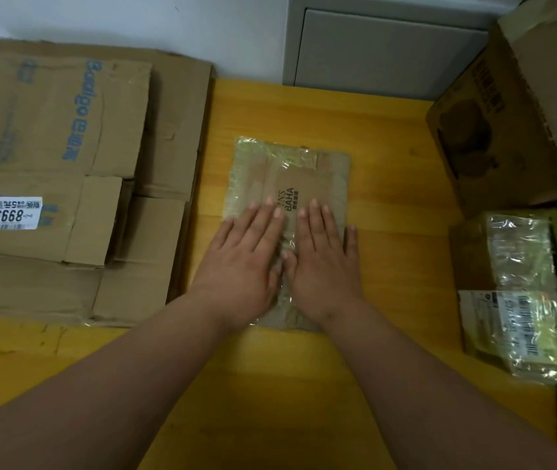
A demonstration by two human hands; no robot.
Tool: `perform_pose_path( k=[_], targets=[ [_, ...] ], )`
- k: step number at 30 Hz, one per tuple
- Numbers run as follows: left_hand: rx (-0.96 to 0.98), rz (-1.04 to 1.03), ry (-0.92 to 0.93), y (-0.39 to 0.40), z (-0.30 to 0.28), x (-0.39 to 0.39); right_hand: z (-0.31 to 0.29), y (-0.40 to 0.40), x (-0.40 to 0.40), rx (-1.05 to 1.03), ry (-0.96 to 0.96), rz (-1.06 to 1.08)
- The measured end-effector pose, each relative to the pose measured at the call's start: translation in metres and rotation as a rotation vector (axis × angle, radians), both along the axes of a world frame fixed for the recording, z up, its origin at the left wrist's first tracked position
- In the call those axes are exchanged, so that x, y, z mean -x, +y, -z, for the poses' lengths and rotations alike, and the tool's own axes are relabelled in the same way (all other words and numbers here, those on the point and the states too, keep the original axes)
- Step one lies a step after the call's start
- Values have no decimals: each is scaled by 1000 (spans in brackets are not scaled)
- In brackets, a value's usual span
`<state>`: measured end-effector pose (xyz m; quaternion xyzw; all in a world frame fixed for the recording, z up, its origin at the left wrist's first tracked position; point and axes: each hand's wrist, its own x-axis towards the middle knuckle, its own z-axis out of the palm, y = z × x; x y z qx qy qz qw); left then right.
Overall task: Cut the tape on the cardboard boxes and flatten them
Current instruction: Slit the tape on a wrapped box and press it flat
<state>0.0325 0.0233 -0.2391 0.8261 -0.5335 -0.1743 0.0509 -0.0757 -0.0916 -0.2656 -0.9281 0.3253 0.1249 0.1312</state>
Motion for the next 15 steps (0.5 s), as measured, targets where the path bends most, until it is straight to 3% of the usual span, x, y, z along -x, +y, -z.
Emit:
perform_pose_path(
  k=[2, 5, 11, 15],
  targets=[
    [-140, -19, 10, 15, 11, 10, -4, 2, 2, -17, -18, 31],
    [-140, -36, 25, 17, 21, 7, -10, 23, 22, 36, -76, 17],
    [-210, -18, 38, 12, 19, 4, -3, 43, 42, -36, 31, -39],
    [-207, -201, 40, 12, 6, 14, -8, 39, 40, -73, 54, -47]
  ],
)
